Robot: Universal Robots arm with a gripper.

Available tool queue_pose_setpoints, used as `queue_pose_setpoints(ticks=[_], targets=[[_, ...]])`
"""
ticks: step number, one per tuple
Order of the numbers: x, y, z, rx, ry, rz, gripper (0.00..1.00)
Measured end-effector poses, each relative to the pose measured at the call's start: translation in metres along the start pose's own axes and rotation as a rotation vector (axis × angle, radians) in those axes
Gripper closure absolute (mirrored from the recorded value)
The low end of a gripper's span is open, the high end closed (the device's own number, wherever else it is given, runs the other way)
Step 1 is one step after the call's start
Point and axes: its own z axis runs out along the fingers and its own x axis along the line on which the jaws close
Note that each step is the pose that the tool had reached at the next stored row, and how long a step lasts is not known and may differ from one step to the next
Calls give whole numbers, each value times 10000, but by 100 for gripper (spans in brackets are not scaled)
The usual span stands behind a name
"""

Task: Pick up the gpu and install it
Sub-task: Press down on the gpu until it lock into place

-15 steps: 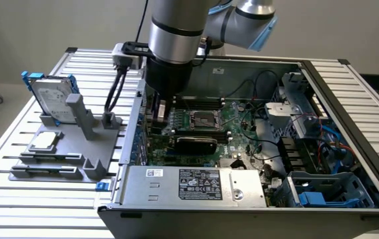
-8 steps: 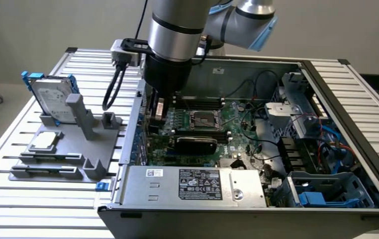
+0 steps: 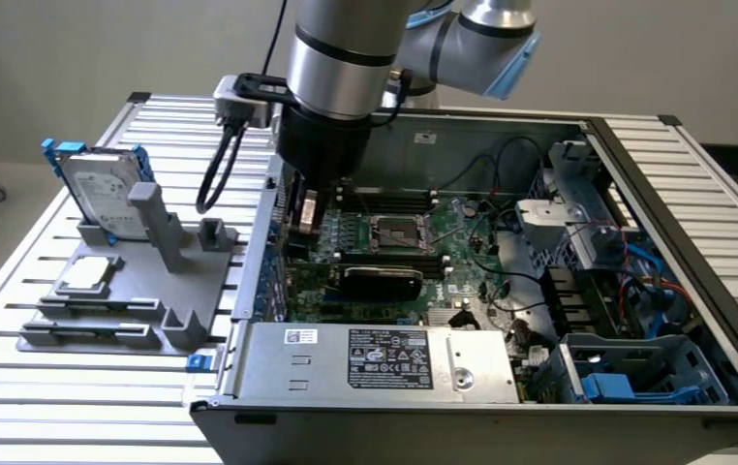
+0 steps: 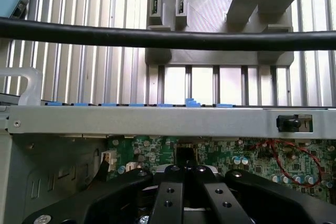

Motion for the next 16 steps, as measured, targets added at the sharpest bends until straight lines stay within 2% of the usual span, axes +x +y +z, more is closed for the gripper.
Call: queue_pose_setpoints(ticks=[4, 16], targets=[[0, 10, 2, -48, 17, 40, 89], [-3, 26, 6, -72, 26, 299, 89]])
